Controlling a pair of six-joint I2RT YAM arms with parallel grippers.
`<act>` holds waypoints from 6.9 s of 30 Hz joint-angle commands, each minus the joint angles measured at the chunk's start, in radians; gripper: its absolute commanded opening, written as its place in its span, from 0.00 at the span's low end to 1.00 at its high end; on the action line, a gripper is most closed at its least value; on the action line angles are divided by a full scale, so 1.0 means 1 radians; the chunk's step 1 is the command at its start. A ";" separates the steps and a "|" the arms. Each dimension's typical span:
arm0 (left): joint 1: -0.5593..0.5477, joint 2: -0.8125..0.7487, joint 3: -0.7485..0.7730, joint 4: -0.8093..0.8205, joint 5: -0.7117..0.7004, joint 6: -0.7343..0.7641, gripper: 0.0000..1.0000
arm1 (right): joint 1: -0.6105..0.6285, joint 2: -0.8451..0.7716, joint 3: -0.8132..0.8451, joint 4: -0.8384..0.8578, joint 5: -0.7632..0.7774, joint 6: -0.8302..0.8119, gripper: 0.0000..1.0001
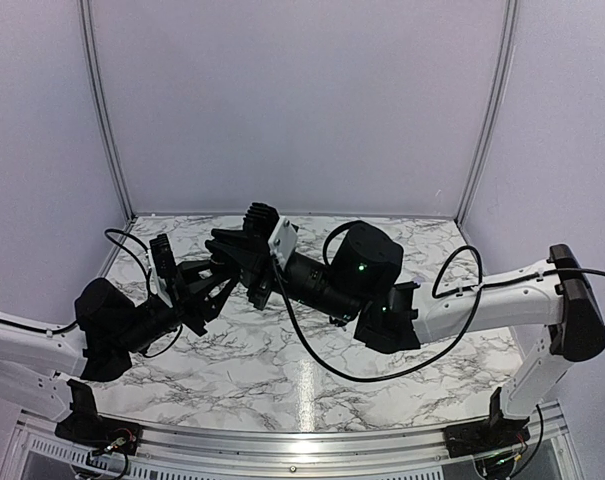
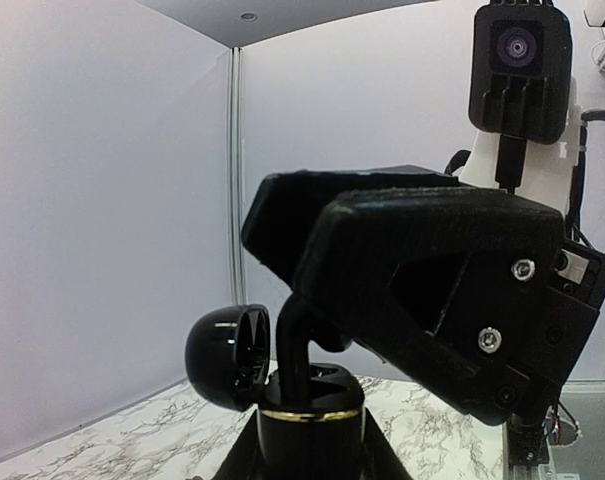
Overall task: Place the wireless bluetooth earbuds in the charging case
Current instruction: Insert the left earbud into the left side groove of the charging case, then adjust the left earbud in the left side groove of the charging case.
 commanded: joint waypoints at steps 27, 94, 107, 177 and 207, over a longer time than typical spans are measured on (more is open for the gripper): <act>0.017 -0.018 0.034 0.034 0.016 -0.007 0.00 | 0.021 -0.007 0.019 -0.044 -0.087 0.013 0.55; 0.022 -0.015 0.070 -0.083 0.290 0.001 0.00 | -0.145 -0.149 0.048 -0.415 -0.338 0.305 0.98; 0.022 -0.025 0.066 -0.082 0.296 0.005 0.00 | -0.193 -0.158 -0.006 -0.362 -0.349 0.425 0.98; 0.022 -0.041 0.091 -0.223 0.277 0.082 0.00 | -0.030 -0.248 0.045 -0.719 -0.192 -0.134 0.83; 0.031 -0.049 0.094 -0.223 0.206 0.059 0.00 | -0.021 -0.266 0.021 -0.755 -0.176 -0.124 0.69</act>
